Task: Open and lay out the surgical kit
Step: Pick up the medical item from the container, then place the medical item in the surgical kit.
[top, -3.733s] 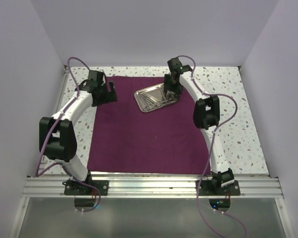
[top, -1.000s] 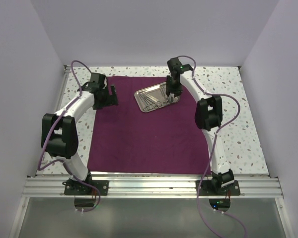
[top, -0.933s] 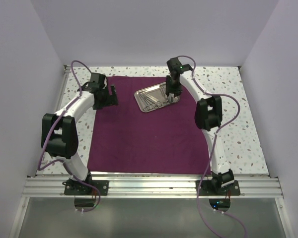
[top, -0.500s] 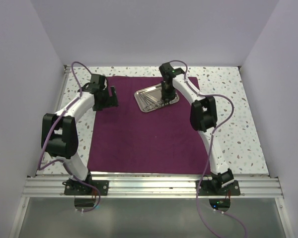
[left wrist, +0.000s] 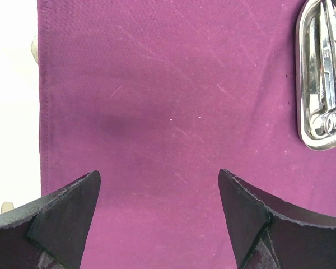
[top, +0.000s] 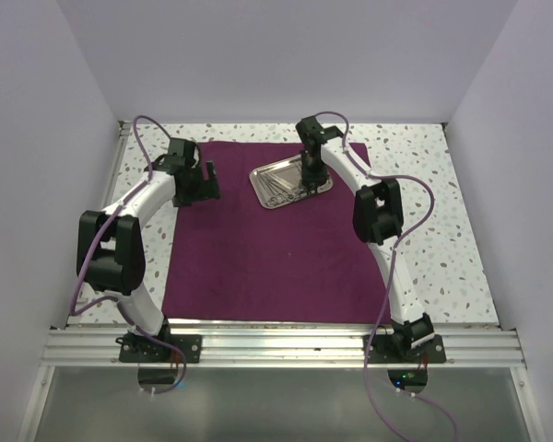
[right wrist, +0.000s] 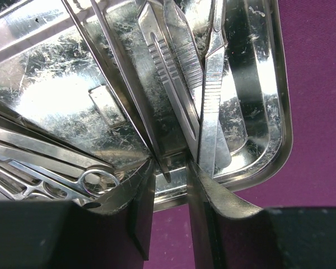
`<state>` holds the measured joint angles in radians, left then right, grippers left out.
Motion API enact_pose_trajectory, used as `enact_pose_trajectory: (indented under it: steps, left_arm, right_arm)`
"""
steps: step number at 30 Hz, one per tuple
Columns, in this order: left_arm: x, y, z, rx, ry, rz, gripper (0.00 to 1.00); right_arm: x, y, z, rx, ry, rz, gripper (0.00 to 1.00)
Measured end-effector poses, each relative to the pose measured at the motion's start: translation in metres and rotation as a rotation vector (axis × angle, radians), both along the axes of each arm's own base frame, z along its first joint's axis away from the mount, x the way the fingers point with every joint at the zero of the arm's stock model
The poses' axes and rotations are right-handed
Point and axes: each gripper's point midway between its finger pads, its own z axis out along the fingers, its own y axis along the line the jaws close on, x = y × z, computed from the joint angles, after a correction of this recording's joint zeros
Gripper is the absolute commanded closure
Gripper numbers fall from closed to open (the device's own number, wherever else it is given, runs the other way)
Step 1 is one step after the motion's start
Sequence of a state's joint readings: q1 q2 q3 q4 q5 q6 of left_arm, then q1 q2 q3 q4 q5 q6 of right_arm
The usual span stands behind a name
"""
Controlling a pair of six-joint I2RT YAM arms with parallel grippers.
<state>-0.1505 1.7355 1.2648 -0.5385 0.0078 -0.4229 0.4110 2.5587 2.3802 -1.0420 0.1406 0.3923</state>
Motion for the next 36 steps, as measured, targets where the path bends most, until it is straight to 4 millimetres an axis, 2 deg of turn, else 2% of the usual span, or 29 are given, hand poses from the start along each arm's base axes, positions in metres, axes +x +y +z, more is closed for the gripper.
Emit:
enact_pose_trajectory:
  steps: [2, 3, 5, 6, 9, 22, 25, 27, 29, 32, 34, 36]
  left_arm:
    - [0.0, 0.0, 0.0, -0.001, 0.0, 0.0, 0.11]
    - [0.0, 0.0, 0.0, -0.001, 0.0, -0.001, 0.11]
    - [0.0, -0.001, 0.0, -0.003, 0.0, -0.002, 0.11]
    - [0.0, -0.001, 0.0, -0.003, 0.0, -0.002, 0.11]
    - [0.0, -0.001, 0.0, -0.004, 0.001, -0.002, 0.11]
    - [0.0, -0.001, 0.0, -0.005, 0.001, -0.003, 0.11]
    - [0.0, -0.001, 0.0, -0.007, 0.0, -0.004, 0.11]
    - [0.0, -0.002, 0.0, -0.008, -0.001, -0.003, 0.11]
    - [0.0, -0.001, 0.0, -0.008, -0.001, -0.002, 0.11]
    - [0.001, -0.002, 0.001, -0.008, -0.002, -0.001, 0.11]
    - [0.001, -0.002, 0.001, -0.009, -0.002, -0.001, 0.12]
    - [0.001, -0.002, 0.001, -0.011, -0.003, 0.0, 0.12]
  right_arm:
    - [0.0, 0.0, 0.0, 0.001, 0.0, 0.0, 0.71]
    - [0.0, 0.0, 0.0, 0.001, 0.0, 0.0, 0.79]
    - [0.0, 0.002, -0.001, 0.001, 0.0, 0.001, 0.84]
    - [0.001, 0.002, -0.001, 0.003, -0.001, -0.001, 0.9]
    - [0.002, 0.003, -0.002, 0.004, -0.002, -0.004, 1.0]
    - [0.004, 0.006, 0.007, 0.023, -0.012, 0.015, 1.0]
    - [0.004, 0.009, 0.028, 0.045, -0.042, 0.029, 1.0]
    - [0.0, 0.008, 0.049, 0.058, -0.071, 0.034, 1.0]
    - [-0.011, 0.002, 0.079, 0.069, -0.104, 0.04, 1.0]
    - [-0.041, -0.012, 0.12, 0.078, -0.148, 0.041, 1.0]
    - [-0.066, -0.024, 0.133, 0.081, -0.166, 0.039, 1.0]
    - [-0.098, -0.039, 0.133, 0.074, -0.156, 0.034, 1.0]
